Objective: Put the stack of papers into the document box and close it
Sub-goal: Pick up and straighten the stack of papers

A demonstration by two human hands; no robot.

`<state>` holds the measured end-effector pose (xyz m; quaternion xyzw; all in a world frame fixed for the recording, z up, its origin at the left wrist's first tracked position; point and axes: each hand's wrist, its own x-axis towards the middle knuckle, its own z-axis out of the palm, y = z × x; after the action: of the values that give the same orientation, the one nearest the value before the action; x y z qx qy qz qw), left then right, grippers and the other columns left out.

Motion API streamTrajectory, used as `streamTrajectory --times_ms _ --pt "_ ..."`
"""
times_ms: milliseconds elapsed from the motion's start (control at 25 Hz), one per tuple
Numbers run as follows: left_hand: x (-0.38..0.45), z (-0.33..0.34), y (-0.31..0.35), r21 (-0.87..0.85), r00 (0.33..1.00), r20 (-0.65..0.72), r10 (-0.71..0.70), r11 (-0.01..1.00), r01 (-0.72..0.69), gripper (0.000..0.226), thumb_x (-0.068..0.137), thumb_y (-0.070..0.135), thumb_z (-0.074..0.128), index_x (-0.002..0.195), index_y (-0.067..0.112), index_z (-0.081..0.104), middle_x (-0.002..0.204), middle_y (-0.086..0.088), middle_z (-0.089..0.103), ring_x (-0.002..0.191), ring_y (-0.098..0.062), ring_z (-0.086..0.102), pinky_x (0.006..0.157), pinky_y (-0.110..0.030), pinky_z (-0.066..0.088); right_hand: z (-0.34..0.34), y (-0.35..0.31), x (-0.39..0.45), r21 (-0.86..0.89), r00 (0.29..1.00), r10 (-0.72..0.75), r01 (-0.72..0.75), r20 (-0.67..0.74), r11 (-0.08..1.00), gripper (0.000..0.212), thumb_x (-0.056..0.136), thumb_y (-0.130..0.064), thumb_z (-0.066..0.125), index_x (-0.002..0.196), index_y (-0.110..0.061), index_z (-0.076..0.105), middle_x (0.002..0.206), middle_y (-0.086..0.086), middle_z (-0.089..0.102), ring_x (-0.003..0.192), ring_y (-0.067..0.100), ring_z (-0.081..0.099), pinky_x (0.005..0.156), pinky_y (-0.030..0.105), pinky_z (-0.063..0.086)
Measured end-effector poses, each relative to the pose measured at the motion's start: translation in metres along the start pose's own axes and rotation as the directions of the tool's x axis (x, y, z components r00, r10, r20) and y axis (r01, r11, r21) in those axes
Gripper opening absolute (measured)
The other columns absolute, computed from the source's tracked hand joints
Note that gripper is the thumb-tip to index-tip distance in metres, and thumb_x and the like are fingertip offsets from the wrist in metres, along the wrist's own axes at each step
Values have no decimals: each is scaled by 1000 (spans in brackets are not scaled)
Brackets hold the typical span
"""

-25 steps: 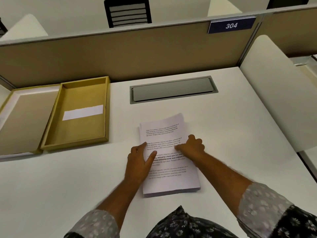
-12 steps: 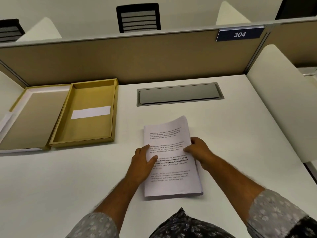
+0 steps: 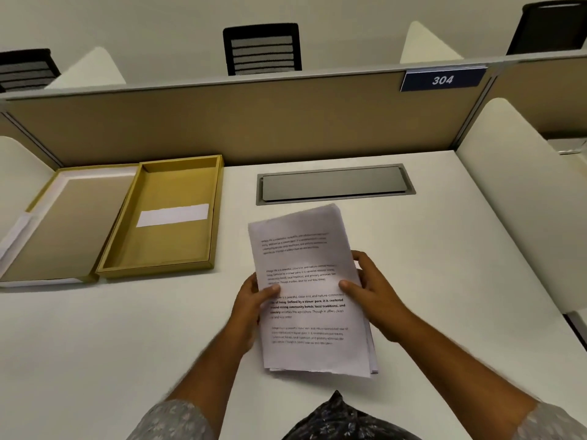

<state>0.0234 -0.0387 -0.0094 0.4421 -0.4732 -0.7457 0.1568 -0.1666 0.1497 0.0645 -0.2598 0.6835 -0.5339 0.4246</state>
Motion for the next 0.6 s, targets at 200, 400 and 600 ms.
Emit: streamTrajectory --times_ms 200,400,600 --pt "-32 20 40 6 964 26 263 965 -263 39 82 29 80 121 29 74 119 -4 80 106 -26 78 80 -37 66 -5 -7 -26 58 957 -245 256 -157 965 46 96 -19 59 124 -54 53 117 -16 69 110 19 74 84 33 65" --pt "-63 39 32 79 865 67 498 861 -502 38 86 31 78 118 51 74 114 11 78 107 -9 72 83 -20 60 -1 14 -35 -59 843 -364 372 -395 926 48 100 -18 56 147 -26 49 135 -4 65 126 8 62 104 24 53" --pt "-63 40 3 174 901 4 434 887 -428 31 85 30 77 111 48 75 111 9 79 105 -10 72 82 -20 60 -2 34 -41 -106 890 -320 302 -324 948 66 102 -8 58 137 -61 41 127 -38 61 124 -8 59 97 6 46"
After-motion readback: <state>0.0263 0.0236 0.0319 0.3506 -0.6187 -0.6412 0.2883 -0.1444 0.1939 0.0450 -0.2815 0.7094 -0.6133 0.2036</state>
